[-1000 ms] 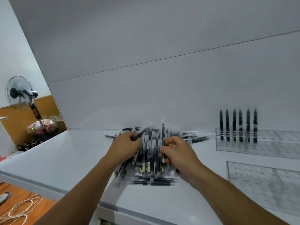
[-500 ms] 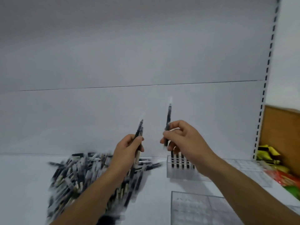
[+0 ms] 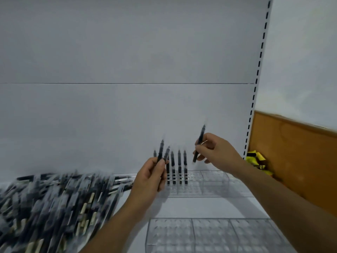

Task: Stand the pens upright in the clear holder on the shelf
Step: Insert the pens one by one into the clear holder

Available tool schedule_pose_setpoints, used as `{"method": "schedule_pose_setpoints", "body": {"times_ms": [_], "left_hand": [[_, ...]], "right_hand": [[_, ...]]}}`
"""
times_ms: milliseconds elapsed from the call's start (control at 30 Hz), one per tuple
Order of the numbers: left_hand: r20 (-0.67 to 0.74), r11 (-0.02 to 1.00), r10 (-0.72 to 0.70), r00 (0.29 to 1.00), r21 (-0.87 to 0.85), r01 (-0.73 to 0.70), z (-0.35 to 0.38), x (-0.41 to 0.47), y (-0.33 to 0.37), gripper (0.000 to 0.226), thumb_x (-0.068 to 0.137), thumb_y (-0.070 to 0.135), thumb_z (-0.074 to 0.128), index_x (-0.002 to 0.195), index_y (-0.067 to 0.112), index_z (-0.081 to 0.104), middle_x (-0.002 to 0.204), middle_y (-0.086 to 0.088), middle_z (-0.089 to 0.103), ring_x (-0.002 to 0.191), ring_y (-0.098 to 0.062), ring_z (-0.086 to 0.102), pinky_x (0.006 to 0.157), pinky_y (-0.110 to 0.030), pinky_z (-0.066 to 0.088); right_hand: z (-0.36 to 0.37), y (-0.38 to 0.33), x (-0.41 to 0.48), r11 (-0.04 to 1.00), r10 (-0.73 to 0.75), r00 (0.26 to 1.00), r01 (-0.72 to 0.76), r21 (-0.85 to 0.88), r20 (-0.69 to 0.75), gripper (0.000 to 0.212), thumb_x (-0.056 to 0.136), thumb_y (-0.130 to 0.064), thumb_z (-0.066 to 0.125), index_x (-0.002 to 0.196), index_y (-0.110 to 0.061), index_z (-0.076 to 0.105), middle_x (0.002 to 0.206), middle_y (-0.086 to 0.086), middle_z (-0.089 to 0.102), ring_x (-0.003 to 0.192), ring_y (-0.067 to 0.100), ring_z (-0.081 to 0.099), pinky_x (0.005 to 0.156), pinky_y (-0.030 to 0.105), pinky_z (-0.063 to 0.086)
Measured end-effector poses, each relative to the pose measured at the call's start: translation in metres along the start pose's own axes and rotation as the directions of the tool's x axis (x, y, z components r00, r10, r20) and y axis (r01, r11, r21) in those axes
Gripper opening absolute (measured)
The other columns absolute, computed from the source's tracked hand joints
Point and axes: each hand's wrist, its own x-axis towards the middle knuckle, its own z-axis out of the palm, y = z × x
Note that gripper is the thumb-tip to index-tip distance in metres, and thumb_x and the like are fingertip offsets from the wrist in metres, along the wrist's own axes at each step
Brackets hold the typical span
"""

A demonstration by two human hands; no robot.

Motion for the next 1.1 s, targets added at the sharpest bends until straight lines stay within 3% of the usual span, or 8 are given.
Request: {"method": "schedule_pose_setpoints", "body": {"times_ms": [133, 333, 433, 567, 800, 933, 1000, 1100], "left_hand": [[-0.002, 0.992, -0.035, 0.999, -0.123, 0.035, 0.003, -0.005, -0.011, 0.02, 0.098, 0.017, 0.046, 0.092, -0.001, 0.054, 0.066, -0.008, 0.046, 0.049, -0.01, 0.037, 0.047, -0.016, 0.034], [0.076, 0.992, -0.041, 0.996, -0.12, 0.05, 0.004, -0.006, -0.018, 0.021, 0.098, 0.018, 0.046, 0.099, 0.0, 0.058, 0.066, -0.004, 0.051, 0.048, -0.01, 0.039, 0.047, -0.016, 0.035], [0.077, 0.987, -0.053, 0.996, -0.15, 0.065, 0.004, -0.004, -0.022, 0.021, 0.098, 0.017, 0.046, 0.101, 0.002, 0.059, 0.065, -0.004, 0.053, 0.048, -0.009, 0.04, 0.045, -0.016, 0.036], [0.105, 0.988, -0.049, 0.993, -0.138, 0.063, 0.004, -0.002, -0.026, 0.019, 0.098, 0.019, 0.046, 0.1, 0.008, 0.06, 0.065, -0.001, 0.057, 0.048, -0.009, 0.042, 0.045, -0.017, 0.037], [0.143, 0.995, -0.051, 0.988, -0.076, 0.062, 0.004, -0.003, -0.029, 0.017, 0.097, 0.022, 0.046, 0.096, 0.013, 0.06, 0.065, 0.004, 0.06, 0.049, -0.008, 0.043, 0.047, -0.017, 0.037], [0.134, 0.996, -0.065, 0.989, -0.055, 0.073, 0.002, -0.004, -0.026, 0.017, 0.097, 0.025, 0.046, 0.097, 0.016, 0.061, 0.066, 0.004, 0.06, 0.051, -0.008, 0.043, 0.048, -0.016, 0.037], [0.12, 0.994, -0.079, 0.99, -0.071, 0.088, 0.001, -0.005, -0.026, 0.018, 0.098, 0.026, 0.046, 0.099, 0.016, 0.062, 0.067, 0.003, 0.059, 0.052, -0.008, 0.041, 0.048, -0.016, 0.035], [0.095, 0.99, -0.085, 0.992, -0.106, 0.095, 0.001, -0.005, -0.024, 0.02, 0.098, 0.028, 0.047, 0.101, 0.017, 0.064, 0.069, 0.001, 0.056, 0.052, -0.008, 0.038, 0.048, -0.016, 0.031]], "right_hand": [[0.001, 0.0, 0.012, 0.996, -0.002, 0.997, 0.008, -0.089, 0.075, 0.017, 0.095, -0.024, 0.06, 0.098, -0.008, 0.065, 0.088, -0.002, 0.073, 0.076, 0.004, 0.071, 0.07, 0.027, 0.058], [0.014, 0.014, 0.011, 0.969, 0.0, 0.993, 0.029, -0.246, 0.117, 0.012, 0.09, -0.028, 0.066, 0.09, -0.016, 0.065, 0.083, -0.005, 0.071, 0.084, 0.016, 0.068, 0.08, 0.037, 0.053], [0.015, 0.017, 0.009, 0.94, 0.042, 0.986, 0.016, -0.34, 0.164, 0.019, 0.088, -0.033, 0.069, 0.08, -0.017, 0.064, 0.085, 0.0, 0.069, 0.078, 0.018, 0.062, 0.07, 0.029, 0.047], [0.016, 0.019, 0.008, 0.947, 0.053, 0.988, -0.003, -0.323, 0.145, 0.025, 0.086, -0.037, 0.071, 0.084, -0.013, 0.068, 0.084, 0.003, 0.069, 0.072, 0.015, 0.056, 0.064, 0.026, 0.04], [0.021, 0.023, 0.005, 0.91, 0.107, 0.981, -0.031, -0.414, 0.163, 0.024, 0.084, -0.042, 0.072, 0.07, -0.024, 0.066, 0.057, -0.011, 0.056, 0.054, 0.001, 0.047, 0.052, 0.019, 0.032], [0.013, 0.024, 0.002, 0.918, 0.142, 0.964, -0.043, -0.394, 0.226, 0.016, 0.082, -0.05, 0.071, 0.082, -0.034, 0.07, 0.08, -0.02, 0.063, 0.074, -0.003, 0.056, 0.065, 0.017, 0.039], [0.007, 0.023, 0.0, 0.904, 0.089, 0.98, -0.005, -0.429, 0.175, 0.022, 0.083, -0.053, 0.067, 0.087, -0.032, 0.071, 0.088, -0.02, 0.065, 0.081, 0.0, 0.058, 0.073, 0.023, 0.045], [0.005, 0.015, -0.006, 0.957, -0.085, 0.991, 0.11, -0.268, 0.104, 0.028, 0.084, -0.05, 0.066, 0.077, -0.024, 0.072, 0.067, -0.014, 0.064, 0.059, 0.003, 0.051, 0.064, 0.025, 0.045]]}}
